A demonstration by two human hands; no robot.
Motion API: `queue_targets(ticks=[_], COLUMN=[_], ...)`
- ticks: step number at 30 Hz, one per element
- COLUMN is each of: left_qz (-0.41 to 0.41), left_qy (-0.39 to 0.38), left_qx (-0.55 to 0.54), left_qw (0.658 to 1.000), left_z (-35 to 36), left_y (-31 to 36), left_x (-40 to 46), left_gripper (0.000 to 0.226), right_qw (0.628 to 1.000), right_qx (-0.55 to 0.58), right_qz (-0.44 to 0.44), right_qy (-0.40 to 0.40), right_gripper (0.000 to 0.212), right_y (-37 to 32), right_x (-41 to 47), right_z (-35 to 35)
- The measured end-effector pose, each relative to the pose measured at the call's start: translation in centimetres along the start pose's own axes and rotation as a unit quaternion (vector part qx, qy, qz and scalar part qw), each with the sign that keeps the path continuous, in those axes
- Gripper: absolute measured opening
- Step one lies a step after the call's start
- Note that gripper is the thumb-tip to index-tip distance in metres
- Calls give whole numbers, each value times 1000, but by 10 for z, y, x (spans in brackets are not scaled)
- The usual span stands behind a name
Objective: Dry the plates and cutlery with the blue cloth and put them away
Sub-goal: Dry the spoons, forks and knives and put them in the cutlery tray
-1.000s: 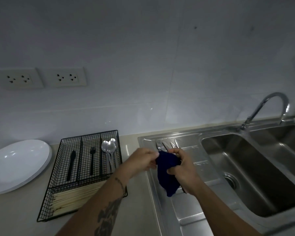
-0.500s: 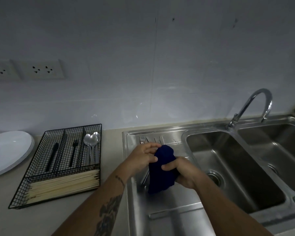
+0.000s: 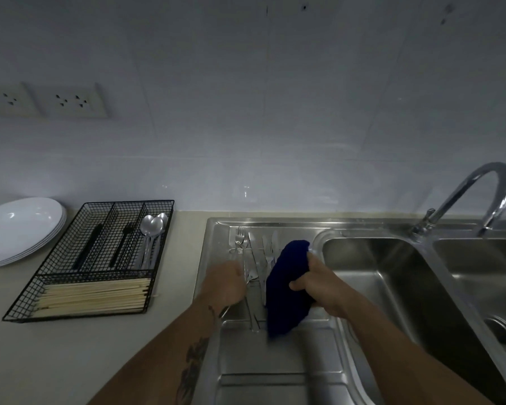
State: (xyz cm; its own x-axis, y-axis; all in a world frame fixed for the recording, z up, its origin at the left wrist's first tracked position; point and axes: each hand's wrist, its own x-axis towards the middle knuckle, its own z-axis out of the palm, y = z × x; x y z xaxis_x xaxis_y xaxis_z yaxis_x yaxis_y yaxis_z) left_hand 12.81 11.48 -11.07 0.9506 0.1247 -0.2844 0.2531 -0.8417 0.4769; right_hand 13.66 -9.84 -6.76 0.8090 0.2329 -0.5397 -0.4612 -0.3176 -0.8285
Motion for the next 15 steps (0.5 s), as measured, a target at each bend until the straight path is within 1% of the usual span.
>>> queue_targets(ticks=[1,3,4,7,10,13,15], left_qz=[-5,-12,-12,-24,-38,-59,-68], left_qy=[-6,-8,-6,-9,-49,-90,-98], left_qx=[37,82,87,81,76,56,31], left_qw=[999,996,996,996,995,993,992], left_z=[3,10,13,17,11,0,-10], left_y=[1,3,4,4,6,1,-2], left_x=[0,0,0,4,10,15,17], left_gripper=[15,18,21,21,6,25,26], right_qw=[1000,998,997,992,983,968,969], right_qx=[-19,-55,-73,-118,-174,-217,-205], right_qz=[1,-7,-11,-31,-58,-104,-108], right_qy=[-8,-23,-29,-34,6,65,85], right_gripper=[77,58,53,47,38,33,39], right_y=[0,-2,-2,-3,0,6,9], right_x=[2,2,3,9,15,19,18], right_z=[-4,-10,-14,-19,-19,-20,-21])
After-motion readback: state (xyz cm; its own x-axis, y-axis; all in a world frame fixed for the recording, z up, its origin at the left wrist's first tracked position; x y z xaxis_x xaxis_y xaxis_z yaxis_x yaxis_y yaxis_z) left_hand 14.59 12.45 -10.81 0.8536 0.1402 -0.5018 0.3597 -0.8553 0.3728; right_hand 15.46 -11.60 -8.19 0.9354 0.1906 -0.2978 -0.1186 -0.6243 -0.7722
